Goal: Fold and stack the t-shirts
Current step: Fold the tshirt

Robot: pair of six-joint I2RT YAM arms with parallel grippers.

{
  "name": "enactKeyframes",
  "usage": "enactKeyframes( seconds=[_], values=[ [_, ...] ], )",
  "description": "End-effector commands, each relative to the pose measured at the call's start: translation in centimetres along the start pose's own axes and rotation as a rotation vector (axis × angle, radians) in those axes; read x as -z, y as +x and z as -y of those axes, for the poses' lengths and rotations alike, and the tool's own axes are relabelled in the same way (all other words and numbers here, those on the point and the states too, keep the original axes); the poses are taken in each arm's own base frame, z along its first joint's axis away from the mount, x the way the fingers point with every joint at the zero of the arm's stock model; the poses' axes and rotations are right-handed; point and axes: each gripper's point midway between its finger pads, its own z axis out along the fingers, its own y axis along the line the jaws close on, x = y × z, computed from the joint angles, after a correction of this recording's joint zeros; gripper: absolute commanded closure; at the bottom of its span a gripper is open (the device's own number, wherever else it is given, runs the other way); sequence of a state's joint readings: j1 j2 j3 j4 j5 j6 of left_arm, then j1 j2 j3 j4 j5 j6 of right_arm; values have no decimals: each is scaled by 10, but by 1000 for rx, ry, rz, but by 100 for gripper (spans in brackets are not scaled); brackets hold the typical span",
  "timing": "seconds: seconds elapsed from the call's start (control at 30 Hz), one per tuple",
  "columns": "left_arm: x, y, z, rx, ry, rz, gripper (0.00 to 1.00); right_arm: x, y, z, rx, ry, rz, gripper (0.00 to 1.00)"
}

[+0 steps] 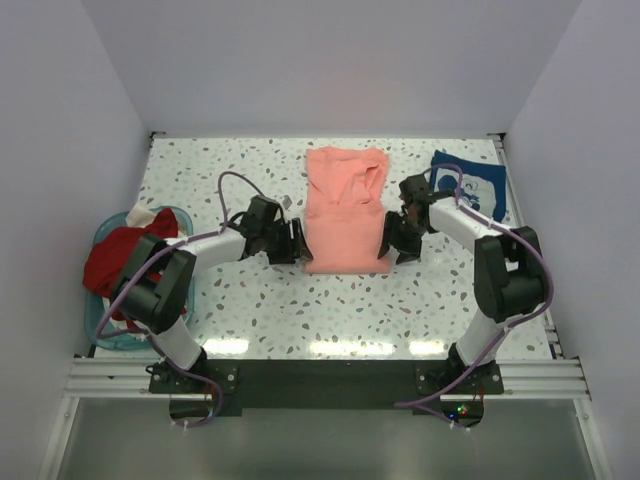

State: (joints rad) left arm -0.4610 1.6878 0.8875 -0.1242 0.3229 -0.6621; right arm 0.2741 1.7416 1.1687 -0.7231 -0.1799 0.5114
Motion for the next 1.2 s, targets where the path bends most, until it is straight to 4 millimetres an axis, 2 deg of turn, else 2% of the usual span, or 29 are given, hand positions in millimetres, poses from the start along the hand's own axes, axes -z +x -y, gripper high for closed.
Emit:
enactKeyframes(
  seconds=[0.0,0.2,0.33,0.4,0.63,0.8,1.0,1.17],
  values=[
    [4,-9,17,-27,53,31,37,5,-6,-11,-5,-62,46,45],
    [-10,10,11,-28,12,-40,41,-12,6,-4,-11,-53,-5,49],
    [-19,16,14,-44,20,-67,45,-20,12,0,-10,-44,-27,53],
    [-24,20,14,-50,13,-85,51,-24,14,1,-8,-43,-38,56],
    [-28,29,8,-64,-17,-117,76,-34,18,0,14,-64,-84,78],
    [-25,34,10,-84,-20,-126,100,-28,30,2,23,-63,-113,92],
    [-12,53,3,-118,-78,-159,100,-12,62,12,39,-40,-170,97],
    [10,87,-8,-142,-132,-221,100,6,94,20,49,-11,-207,98]
  ],
)
